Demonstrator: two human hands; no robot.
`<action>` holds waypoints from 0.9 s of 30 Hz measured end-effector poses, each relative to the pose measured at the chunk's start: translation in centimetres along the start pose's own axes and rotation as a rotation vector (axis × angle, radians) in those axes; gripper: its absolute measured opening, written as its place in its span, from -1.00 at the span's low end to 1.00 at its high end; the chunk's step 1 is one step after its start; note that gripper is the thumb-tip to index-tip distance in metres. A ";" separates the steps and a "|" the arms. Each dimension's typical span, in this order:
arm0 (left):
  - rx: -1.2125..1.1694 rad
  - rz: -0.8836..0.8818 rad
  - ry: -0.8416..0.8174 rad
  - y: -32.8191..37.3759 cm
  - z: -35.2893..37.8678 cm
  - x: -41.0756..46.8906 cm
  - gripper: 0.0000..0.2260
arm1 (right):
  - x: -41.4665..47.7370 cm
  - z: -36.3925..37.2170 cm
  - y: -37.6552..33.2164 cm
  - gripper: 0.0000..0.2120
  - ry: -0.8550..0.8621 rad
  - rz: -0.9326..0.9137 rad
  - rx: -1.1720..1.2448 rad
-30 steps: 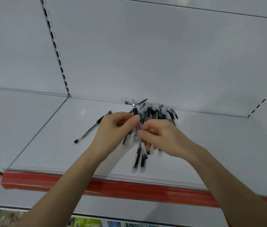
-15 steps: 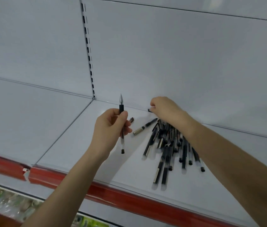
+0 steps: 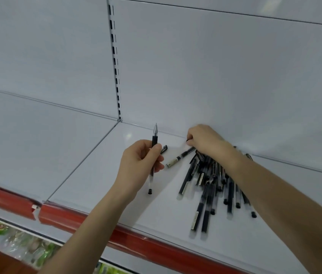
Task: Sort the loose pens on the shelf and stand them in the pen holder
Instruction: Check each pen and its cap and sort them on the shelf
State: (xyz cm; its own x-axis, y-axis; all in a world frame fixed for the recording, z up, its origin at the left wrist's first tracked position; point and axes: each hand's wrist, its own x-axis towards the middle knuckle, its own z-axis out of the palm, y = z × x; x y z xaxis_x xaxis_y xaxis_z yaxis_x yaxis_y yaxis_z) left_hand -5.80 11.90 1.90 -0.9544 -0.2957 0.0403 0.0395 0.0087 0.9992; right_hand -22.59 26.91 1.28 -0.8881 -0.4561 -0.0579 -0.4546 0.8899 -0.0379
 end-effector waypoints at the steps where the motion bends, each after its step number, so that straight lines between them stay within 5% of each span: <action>1: 0.003 0.000 -0.008 0.0 0.1 -0.1 -0.88 | -0.2 -0.1 0.1 -0.79 0.022 -0.014 0.041; 11: 0.051 0.106 -0.128 1.5 1.7 -1.2 -0.87 | -8.8 -7.3 -2.9 -0.91 0.461 -0.058 1.341; 27: 0.043 0.211 -0.286 3.8 4.5 -3.2 -0.85 | -15.0 -7.8 -3.0 -0.85 0.572 -0.089 1.397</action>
State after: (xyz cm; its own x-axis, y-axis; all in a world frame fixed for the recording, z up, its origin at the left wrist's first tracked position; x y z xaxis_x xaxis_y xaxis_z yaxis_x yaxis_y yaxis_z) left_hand -3.95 17.14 5.62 -0.9710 -0.0036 0.2390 0.2379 0.0829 0.9678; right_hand -8.48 31.15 10.03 -0.9180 -0.1497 0.3672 -0.3697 -0.0115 -0.9291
